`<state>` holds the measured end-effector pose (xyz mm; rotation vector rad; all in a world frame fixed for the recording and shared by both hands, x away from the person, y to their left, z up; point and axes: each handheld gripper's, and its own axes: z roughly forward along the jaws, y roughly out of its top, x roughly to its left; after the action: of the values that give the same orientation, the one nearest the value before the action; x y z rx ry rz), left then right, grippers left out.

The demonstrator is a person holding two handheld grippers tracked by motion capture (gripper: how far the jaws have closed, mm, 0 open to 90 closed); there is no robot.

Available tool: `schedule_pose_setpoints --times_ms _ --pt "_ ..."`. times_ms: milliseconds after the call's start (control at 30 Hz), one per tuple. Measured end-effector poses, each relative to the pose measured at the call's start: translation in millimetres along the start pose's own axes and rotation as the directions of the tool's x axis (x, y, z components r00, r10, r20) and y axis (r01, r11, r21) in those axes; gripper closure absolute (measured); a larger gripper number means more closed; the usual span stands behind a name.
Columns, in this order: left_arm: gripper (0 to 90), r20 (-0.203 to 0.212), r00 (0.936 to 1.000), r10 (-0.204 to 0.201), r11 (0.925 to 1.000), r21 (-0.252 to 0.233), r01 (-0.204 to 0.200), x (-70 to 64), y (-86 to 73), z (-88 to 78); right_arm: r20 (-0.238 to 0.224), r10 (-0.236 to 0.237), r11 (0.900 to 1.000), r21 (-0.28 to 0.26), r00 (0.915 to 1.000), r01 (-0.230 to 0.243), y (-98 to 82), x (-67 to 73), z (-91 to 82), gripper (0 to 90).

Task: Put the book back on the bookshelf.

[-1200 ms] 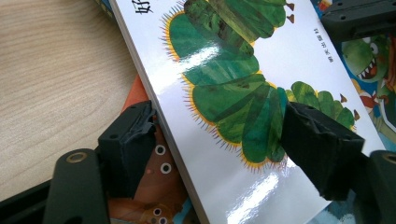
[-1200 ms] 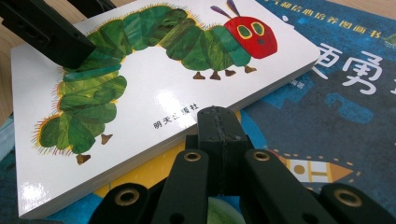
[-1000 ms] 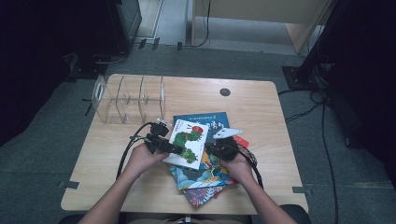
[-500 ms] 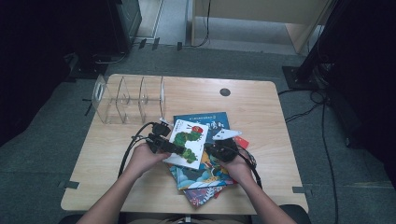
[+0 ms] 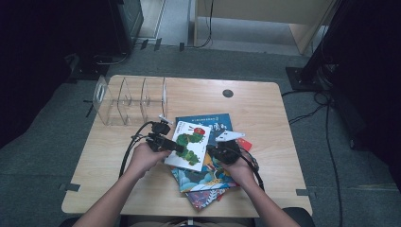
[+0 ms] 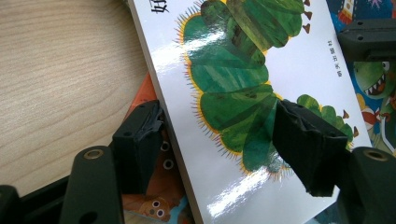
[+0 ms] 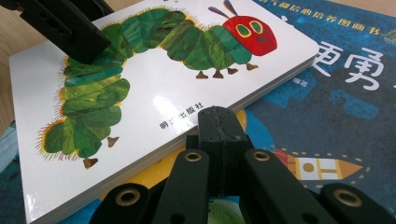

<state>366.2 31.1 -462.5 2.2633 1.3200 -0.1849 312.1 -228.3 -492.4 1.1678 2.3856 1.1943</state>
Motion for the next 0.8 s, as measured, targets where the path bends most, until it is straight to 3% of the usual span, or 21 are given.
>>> schedule_pose_setpoints --times_ms 400,667,800 --pt "36.9 0.007 0.9996 -0.027 0.9986 0.046 0.027 2.0 3.9 -4.1 0.003 0.000 1.000 -0.003 1.0000 0.000 0.6 1.5 1.6 90.0" --pt "38.5 0.032 0.9987 -0.040 0.9991 0.017 0.040 1.8 8.3 -15.9 0.001 0.005 1.000 -0.005 1.0000 -0.005 0.6 1.4 1.7 90.0" --pt "38.6 0.023 0.9995 -0.023 0.9994 0.027 0.022 -1.6 11.6 -20.8 0.000 0.005 1.000 -0.006 1.0000 -0.005 0.6 1.3 1.8 90.0"
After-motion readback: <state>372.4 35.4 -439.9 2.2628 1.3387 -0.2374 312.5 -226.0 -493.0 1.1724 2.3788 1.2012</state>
